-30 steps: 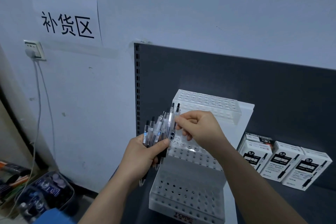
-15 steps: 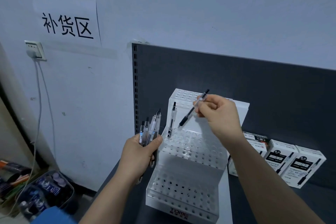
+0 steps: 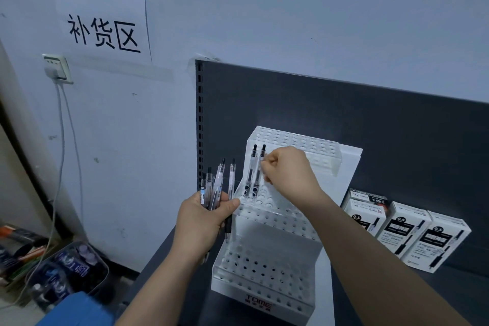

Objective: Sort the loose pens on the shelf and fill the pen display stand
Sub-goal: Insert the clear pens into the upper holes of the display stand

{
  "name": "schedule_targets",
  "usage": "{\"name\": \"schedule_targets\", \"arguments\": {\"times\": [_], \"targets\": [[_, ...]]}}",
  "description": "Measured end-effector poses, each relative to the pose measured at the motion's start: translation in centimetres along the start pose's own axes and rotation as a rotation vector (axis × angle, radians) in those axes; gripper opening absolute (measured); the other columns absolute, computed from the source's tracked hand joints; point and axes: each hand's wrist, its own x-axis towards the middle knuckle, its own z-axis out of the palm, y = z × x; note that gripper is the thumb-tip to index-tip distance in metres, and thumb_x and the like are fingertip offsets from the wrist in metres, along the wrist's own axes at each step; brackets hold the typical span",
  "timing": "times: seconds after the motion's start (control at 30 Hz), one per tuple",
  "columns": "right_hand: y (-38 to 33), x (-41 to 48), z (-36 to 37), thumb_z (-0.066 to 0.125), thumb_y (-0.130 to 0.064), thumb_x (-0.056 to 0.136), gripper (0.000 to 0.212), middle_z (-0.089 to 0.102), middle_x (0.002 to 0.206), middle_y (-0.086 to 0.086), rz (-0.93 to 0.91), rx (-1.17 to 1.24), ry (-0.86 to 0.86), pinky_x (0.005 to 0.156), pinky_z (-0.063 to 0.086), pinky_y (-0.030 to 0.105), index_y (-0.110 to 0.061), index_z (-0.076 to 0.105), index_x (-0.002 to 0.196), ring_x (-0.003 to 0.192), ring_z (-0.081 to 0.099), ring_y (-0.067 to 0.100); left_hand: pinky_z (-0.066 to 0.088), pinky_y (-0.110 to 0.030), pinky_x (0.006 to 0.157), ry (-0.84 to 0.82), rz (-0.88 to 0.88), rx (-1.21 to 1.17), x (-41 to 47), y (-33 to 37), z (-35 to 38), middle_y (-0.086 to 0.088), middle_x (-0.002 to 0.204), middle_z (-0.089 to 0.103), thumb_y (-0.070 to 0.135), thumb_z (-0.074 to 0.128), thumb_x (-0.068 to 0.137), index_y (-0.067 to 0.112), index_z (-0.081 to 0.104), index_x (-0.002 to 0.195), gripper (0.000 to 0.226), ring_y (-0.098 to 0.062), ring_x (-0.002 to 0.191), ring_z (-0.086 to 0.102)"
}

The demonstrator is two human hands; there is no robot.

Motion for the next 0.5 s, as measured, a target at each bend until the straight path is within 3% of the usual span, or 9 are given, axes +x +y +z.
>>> {"name": "schedule_targets", "arguments": {"times": [0.13,0.27,0.37,0.43,0.5], "targets": [[-0.1,-0.1,0.3,0.051,-0.014,0.085,0.029,0.067,0.07,0.022,0.05,0.009,-0.033,0.067,0.058,0.04,0.008,0.063,0.07,0.066,0.067,0.033,0.039,-0.02,0.042,-0.001,-0.01,0.0,-0.2,0.1,-0.2,0.001,0.053,0.057,0.014,0.082,0.072,0.008,0.065,0.078,0.019,-0.011,0.042,0.044],[-0.1,-1.3,-0.6,0.053,-0.013,0.087,0.029,0.068,0.066,0.02,0.113,0.092,-0.049,0.064,0.059,0.038,0.007,0.063,0.068,0.041,0.059,0.006,0.04,-0.019,0.042,-0.022,-0.011,0.009,-0.4,0.3,-0.1,0.003,0.053,0.058,0.015,0.083,0.071,0.01,0.067,0.078,0.019,-0.009,0.042,0.046],[-0.8,-3.4,-1.3,0.059,-0.019,0.09,0.024,0.07,0.067,0.007,0.168,0.338,-0.078,0.057,0.053,0.033,-0.005,0.069,0.073,0.047,0.057,0.008,0.04,-0.018,0.041,-0.049,-0.001,0.01,-0.8,0.5,0.3,0.002,0.053,0.06,0.013,0.084,0.069,0.007,0.067,0.078,0.021,-0.008,0.041,0.047],[-1.3,-4.5,-1.6,0.067,-0.026,0.088,0.019,0.069,0.07,0.007,0.198,0.531,-0.153,0.052,0.049,0.029,-0.009,0.071,0.081,0.051,0.055,0.01,0.04,-0.019,0.043,-0.077,0.003,0.018,-1.0,0.5,0.7,0.002,0.054,0.06,0.013,0.085,0.068,0.006,0.067,0.078,0.022,-0.008,0.042,0.049],[-1.3,-5.1,-1.5,0.073,-0.025,0.083,0.016,0.069,0.07,0.012,0.21,0.576,-0.169,0.052,0.049,0.028,-0.009,0.071,0.083,0.053,0.057,0.013,0.041,-0.023,0.045,-0.116,-0.003,0.033,-1.2,0.4,1.1,0.001,0.055,0.061,0.014,0.086,0.067,0.007,0.067,0.078,0.023,-0.009,0.044,0.05]]}}
